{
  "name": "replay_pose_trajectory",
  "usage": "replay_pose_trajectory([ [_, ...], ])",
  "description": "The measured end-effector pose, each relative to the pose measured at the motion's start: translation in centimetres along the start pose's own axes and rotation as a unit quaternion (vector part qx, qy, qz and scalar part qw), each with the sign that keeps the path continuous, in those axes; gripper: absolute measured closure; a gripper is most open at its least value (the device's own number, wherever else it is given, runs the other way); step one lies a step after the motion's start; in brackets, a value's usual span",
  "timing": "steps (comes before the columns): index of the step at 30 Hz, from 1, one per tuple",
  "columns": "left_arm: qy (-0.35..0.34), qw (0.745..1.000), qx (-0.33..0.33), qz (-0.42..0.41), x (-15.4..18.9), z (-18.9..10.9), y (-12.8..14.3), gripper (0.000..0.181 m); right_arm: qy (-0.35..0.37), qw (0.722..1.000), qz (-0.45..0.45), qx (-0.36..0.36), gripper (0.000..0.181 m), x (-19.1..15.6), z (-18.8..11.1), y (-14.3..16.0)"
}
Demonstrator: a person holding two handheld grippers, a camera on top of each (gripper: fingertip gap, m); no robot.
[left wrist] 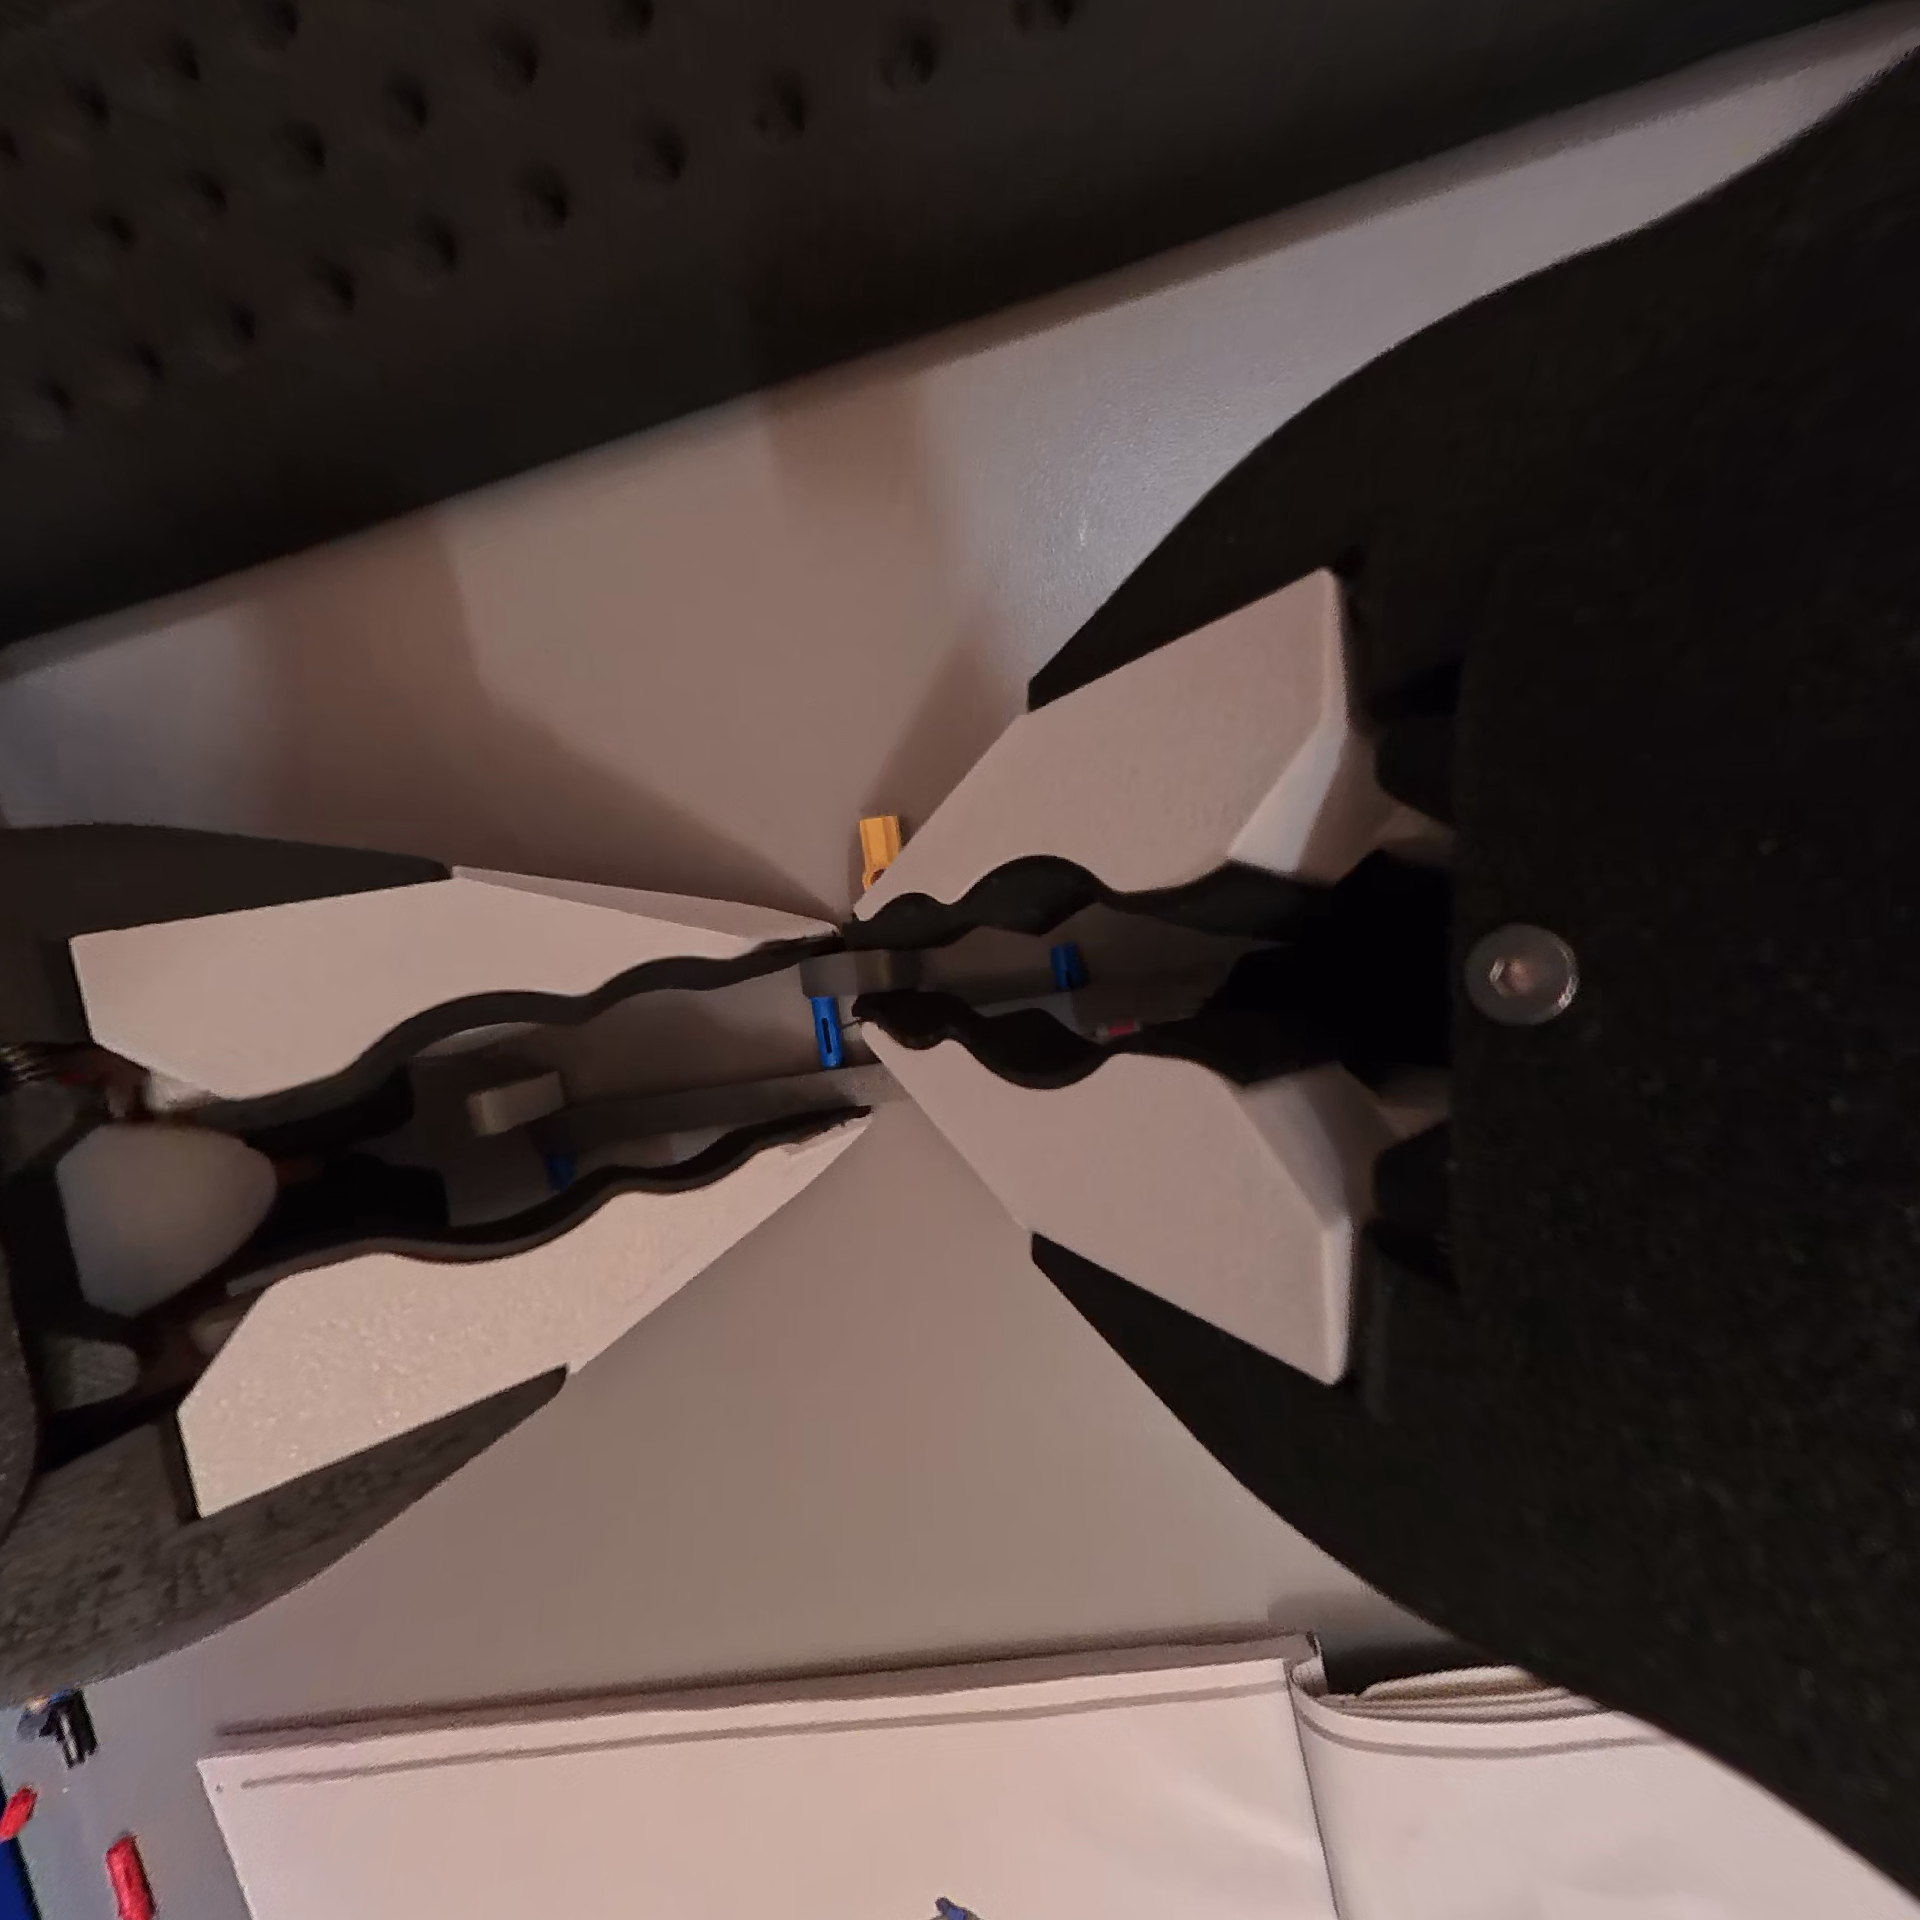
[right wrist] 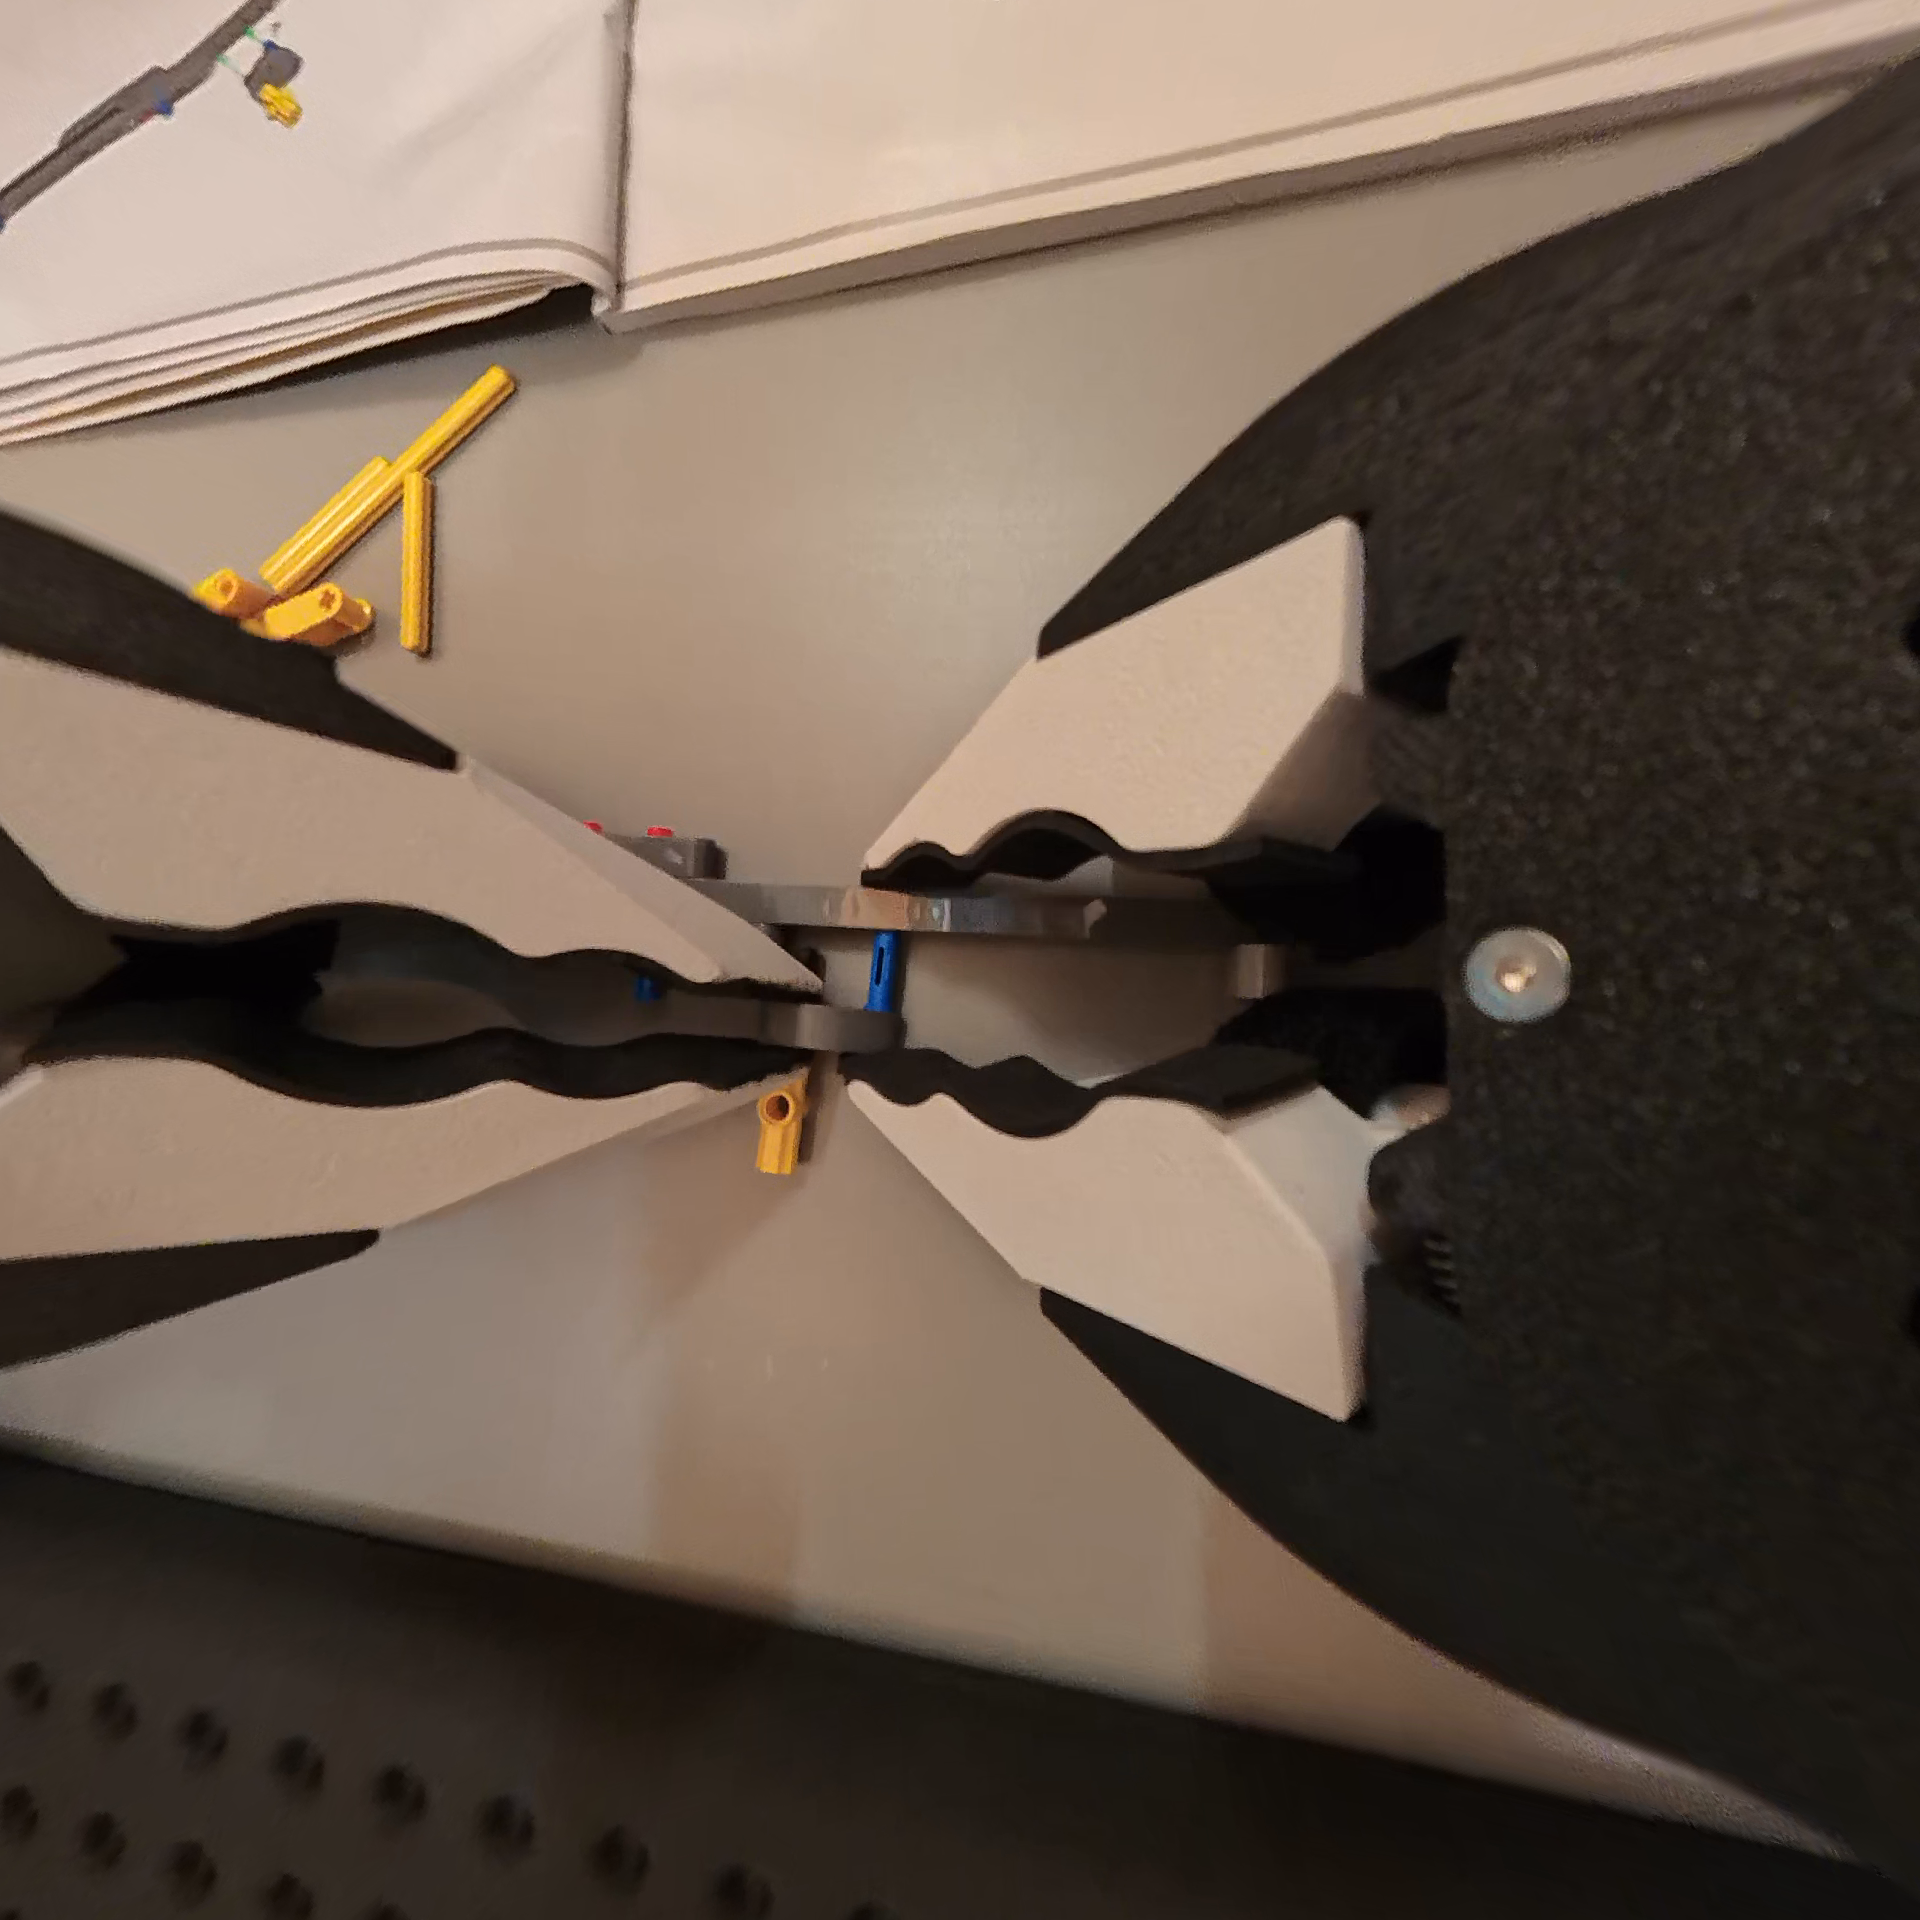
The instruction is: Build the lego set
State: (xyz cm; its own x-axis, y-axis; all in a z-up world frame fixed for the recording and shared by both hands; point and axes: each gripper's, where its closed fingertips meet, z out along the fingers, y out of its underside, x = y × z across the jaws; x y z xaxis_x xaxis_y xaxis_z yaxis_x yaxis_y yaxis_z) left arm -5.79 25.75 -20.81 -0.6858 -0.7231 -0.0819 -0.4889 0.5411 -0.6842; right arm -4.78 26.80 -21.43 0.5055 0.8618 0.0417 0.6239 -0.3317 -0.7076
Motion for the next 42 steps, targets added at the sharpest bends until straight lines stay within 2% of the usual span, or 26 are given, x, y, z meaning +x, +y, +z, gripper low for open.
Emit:
replay_pose_trajectory([
  [1, -0.007, 1.000, 0.005, -0.007, -0.2, 0.0, -0.1, 0.173, -0.005, 1.000, 0.016, 0.004, 0.151, 0.0, -0.1, 0.0],
  [3, -0.028, 0.999, 0.018, -0.024, -0.7, -0.3, -0.3, 0.147, -0.005, 1.000, 0.013, 0.003, 0.151, 0.1, -0.2, 0.1],
  [4, -0.037, 0.999, 0.018, -0.033, -1.2, -0.6, -0.1, 0.143, -0.001, 1.000, 0.008, 0.003, 0.150, 0.0, -0.2, 0.1],
  [9, -0.013, 0.998, 0.007, -0.069, -1.5, -0.4, 0.4, 0.139, 0.001, 1.000, 0.000, 0.005, 0.150, -0.1, -0.1, 0.0],
  [21, -0.013, 0.997, -0.008, -0.072, -1.1, 0.8, 0.2, 0.144, 0.018, 1.000, 0.017, 0.002, 0.150, 0.1, -0.1, 0.0],
  [24, -0.045, 0.997, -0.011, -0.055, -1.7, 0.6, 0.2, 0.140, 0.028, 0.999, 0.016, -0.007, 0.150, 0.3, -0.2, 0.1],
  [28, -0.057, 0.998, -0.001, -0.028, -1.3, 0.2, -0.4, 0.157, 0.023, 1.000, 0.018, 0.001, 0.150, 0.3, -0.2, 0.1],
  [30, -0.051, 0.998, -0.008, -0.023, -0.9, 0.2, -0.3, 0.158, 0.018, 1.000, 0.019, 0.005, 0.150, 0.2, -0.2, 0.1],
  [31, -0.048, 0.999, -0.015, -0.022, -0.8, 0.3, 0.0, 0.170, 0.017, 1.000, 0.018, 0.006, 0.150, 0.2, -0.2, 0.1],
  [32, -0.043, 0.999, -0.014, -0.021, -0.6, 0.4, 0.1, 0.173, 0.017, 1.000, 0.017, 0.008, 0.150, 0.2, -0.2, 0.1],
  [42, -0.082, 0.997, -0.006, 0.005, -1.0, 0.3, -0.3, 0.174, 0.041, 0.999, 0.018, -0.014, 0.147, 0.4, -1.3, 1.1],
])
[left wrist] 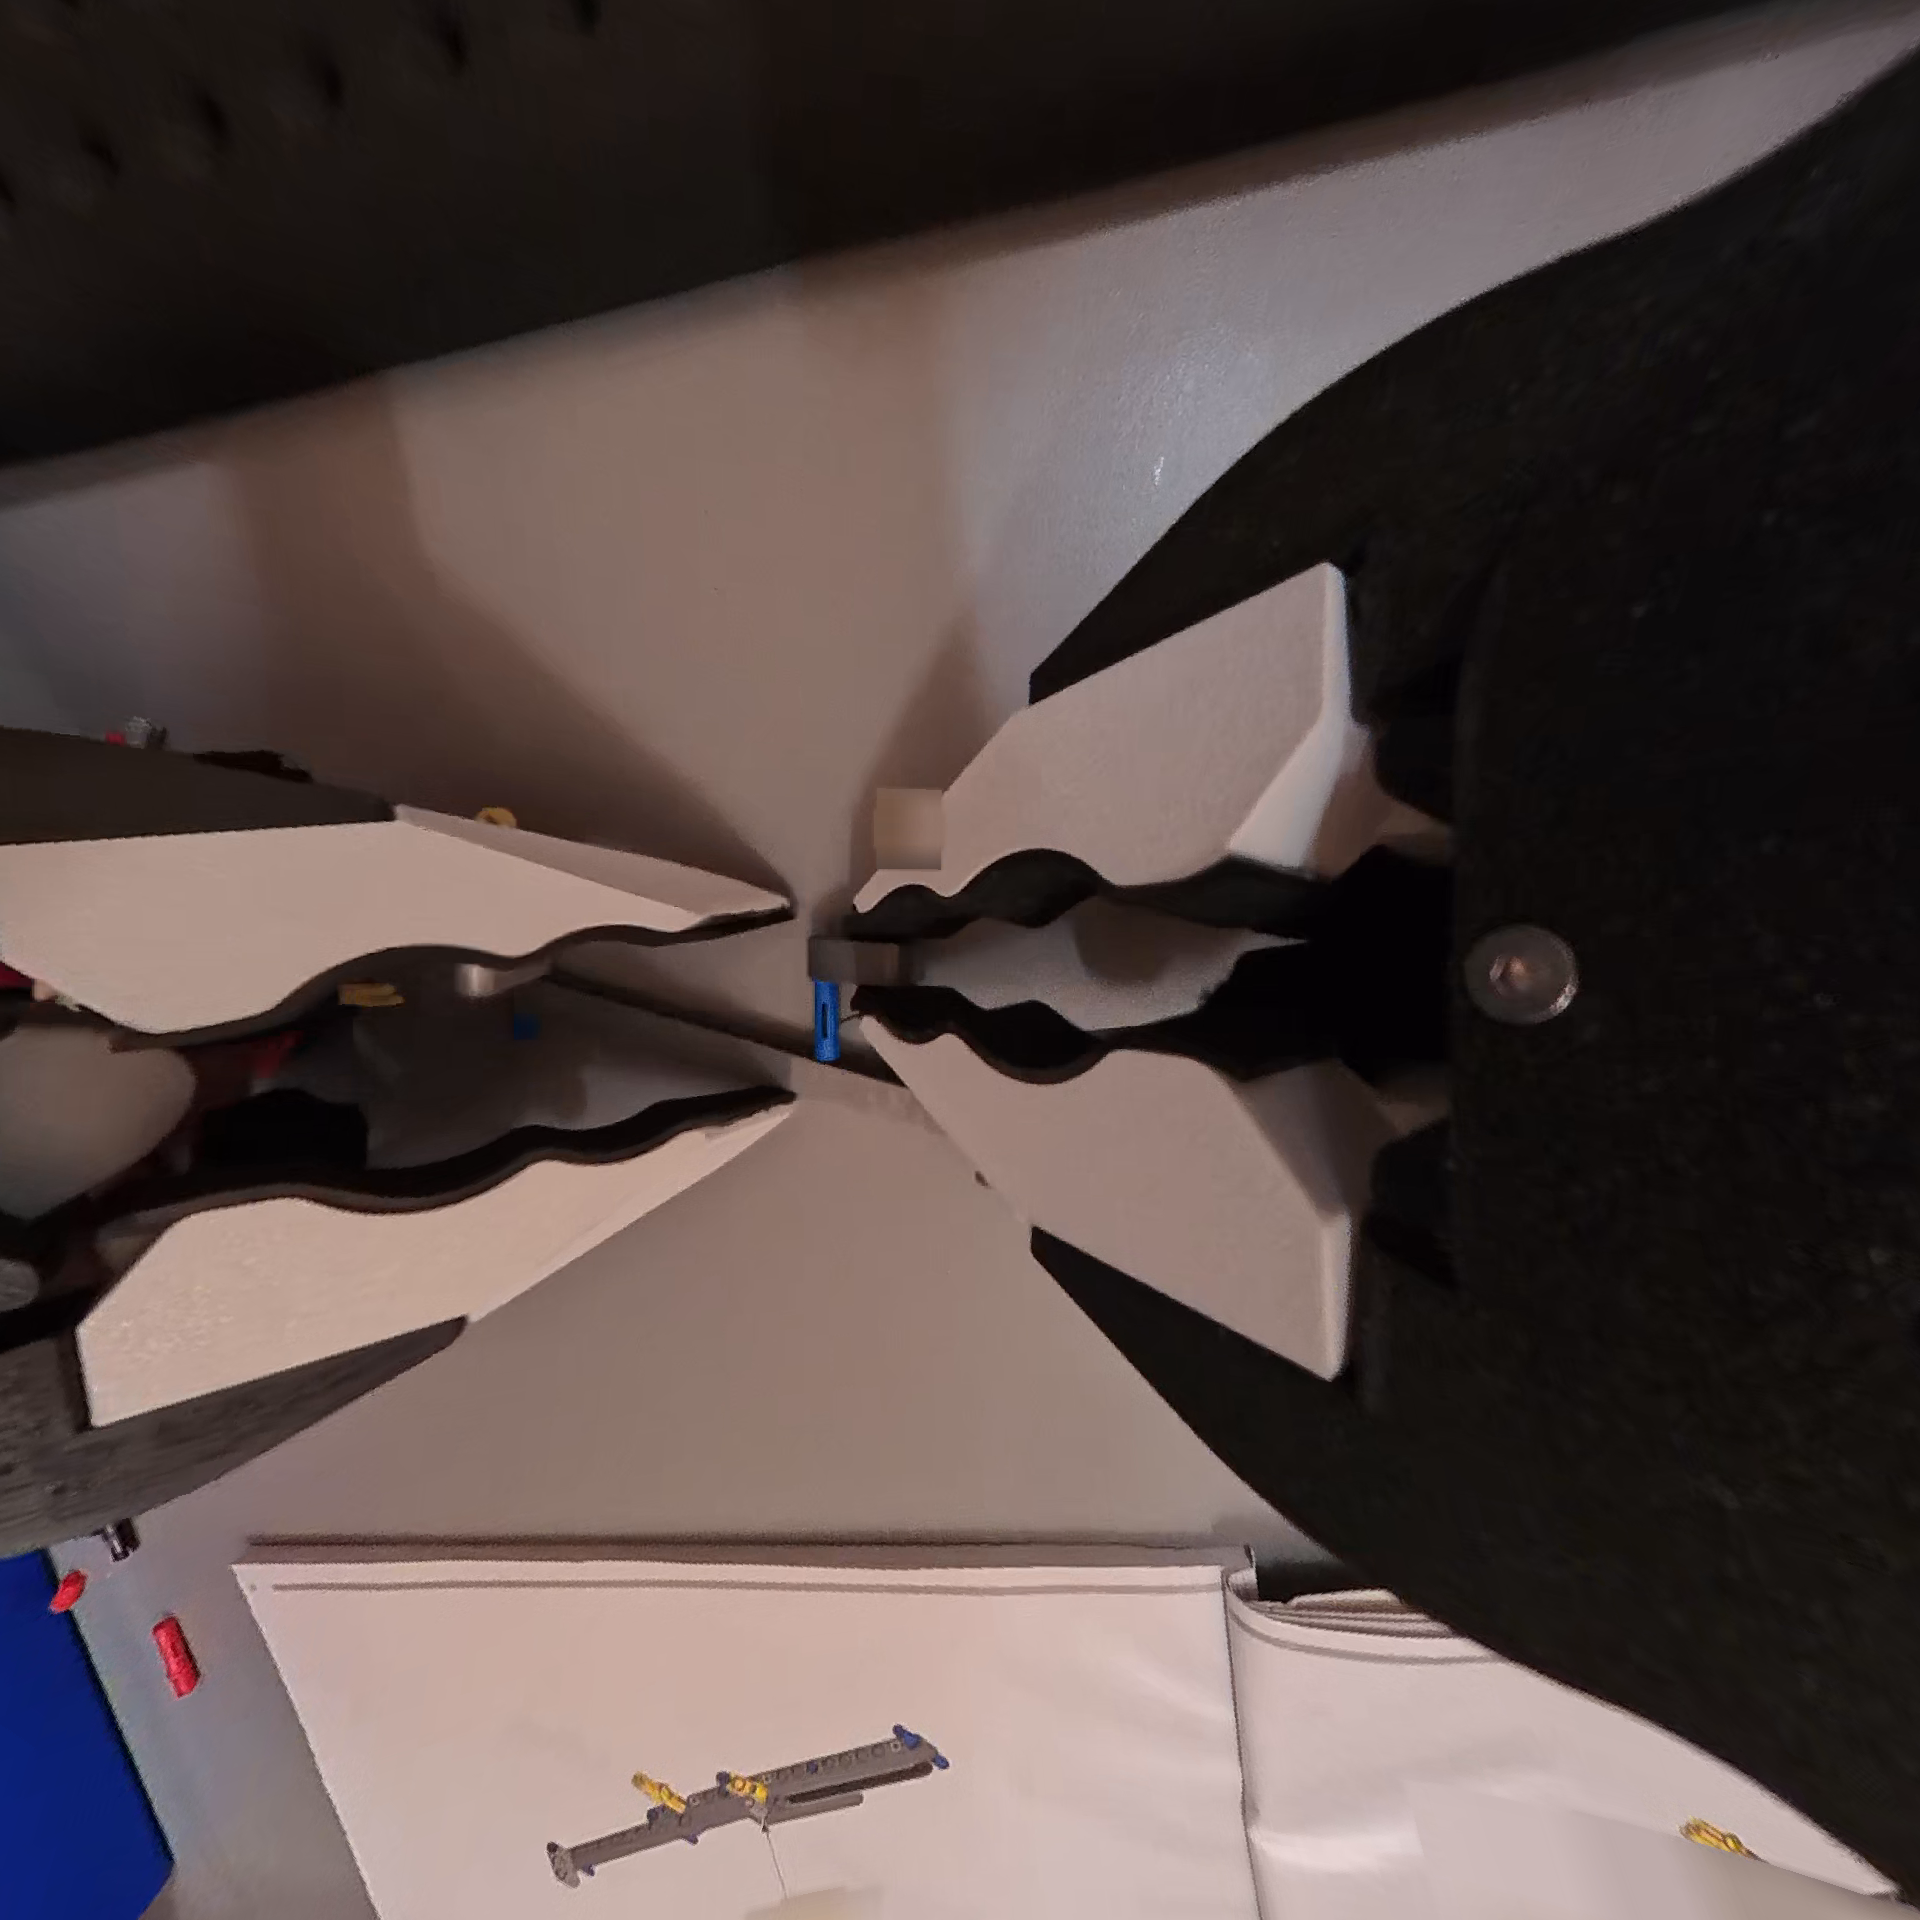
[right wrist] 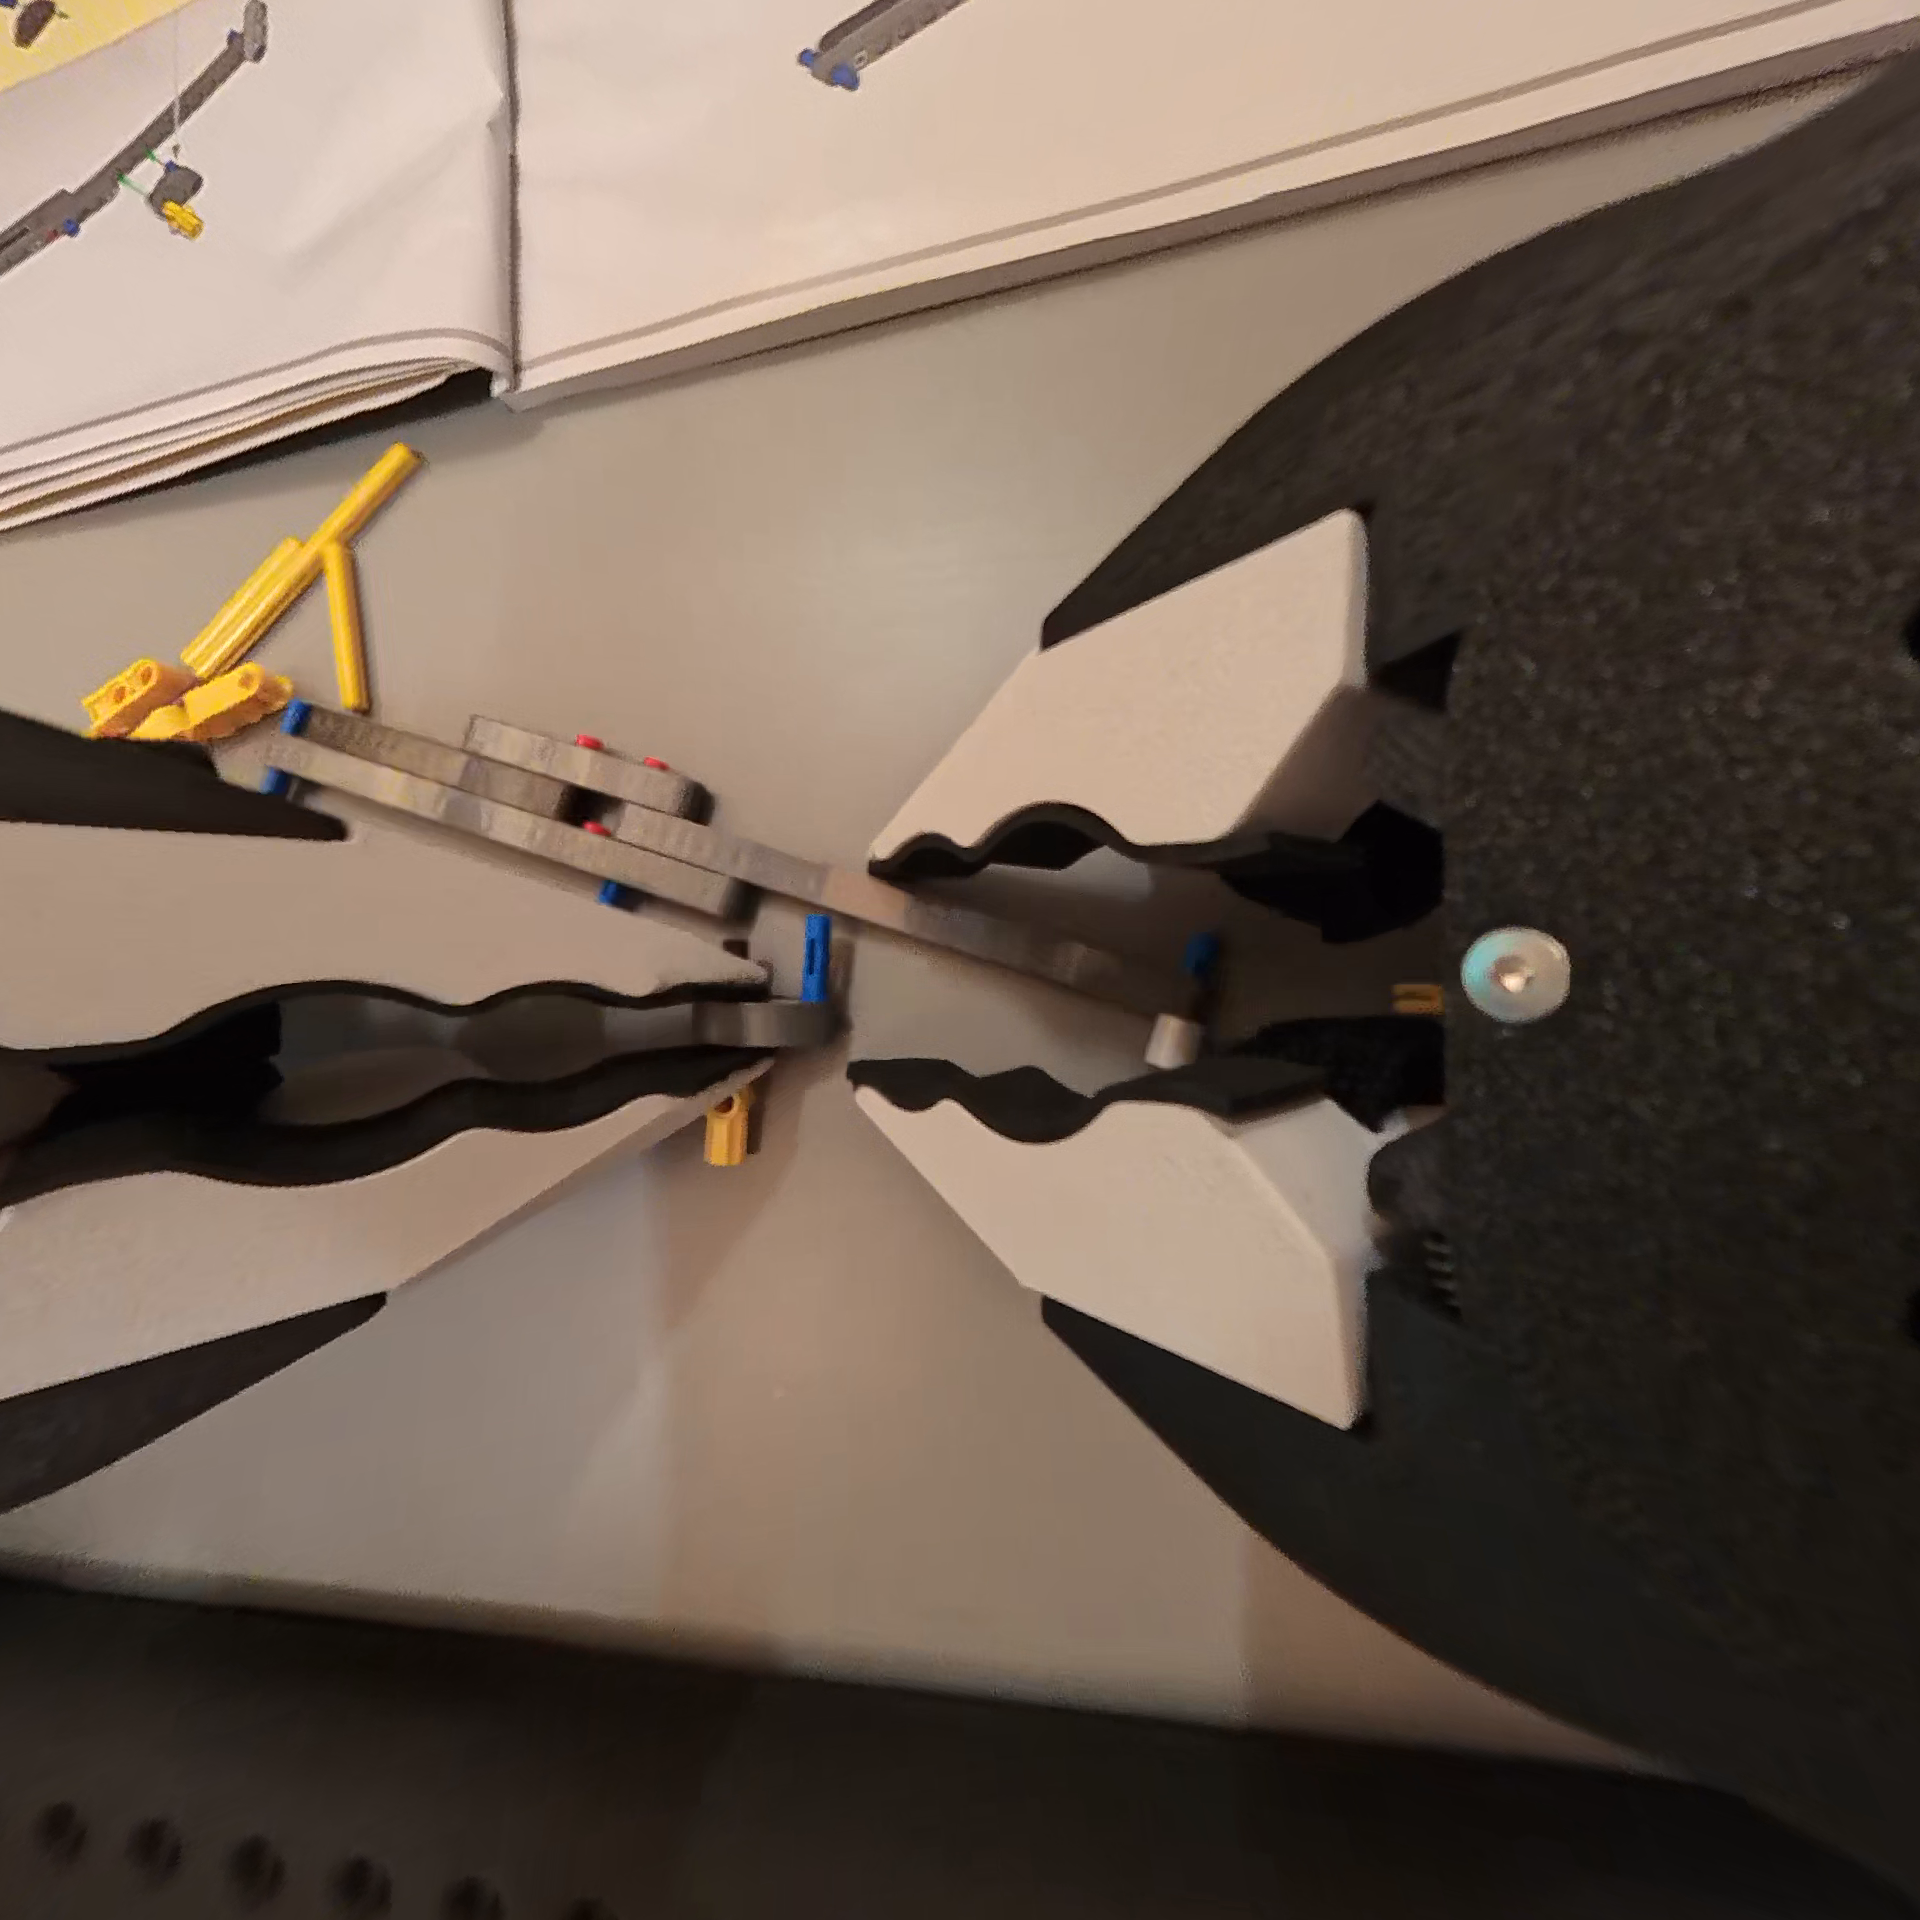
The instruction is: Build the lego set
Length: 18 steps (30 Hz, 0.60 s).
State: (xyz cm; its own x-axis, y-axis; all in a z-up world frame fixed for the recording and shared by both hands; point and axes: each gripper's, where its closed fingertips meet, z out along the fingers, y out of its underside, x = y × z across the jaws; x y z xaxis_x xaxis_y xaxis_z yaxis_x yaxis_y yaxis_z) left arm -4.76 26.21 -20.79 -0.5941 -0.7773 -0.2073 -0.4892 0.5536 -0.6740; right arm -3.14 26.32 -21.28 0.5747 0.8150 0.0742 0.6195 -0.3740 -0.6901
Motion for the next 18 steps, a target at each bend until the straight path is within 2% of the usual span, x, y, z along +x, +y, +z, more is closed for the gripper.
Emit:
replay_pose_trajectory([
  [8, 0.067, 0.998, -0.002, -0.016, 0.2, 0.2, 0.1, 0.175, -0.005, 1.000, 0.020, -0.015, 0.158, 0.5, 0.1, 0.1],
  [10, 0.087, 0.996, -0.013, -0.009, 0.1, 0.2, 0.2, 0.175, 0.005, 1.000, 0.025, -0.015, 0.172, 1.2, 0.1, 0.2],
  [18, 0.119, 0.991, -0.065, -0.007, -0.1, 0.2, 0.4, 0.175, 0.007, 1.000, 0.021, -0.012, 0.174, 1.5, 0.1, 0.2],
])
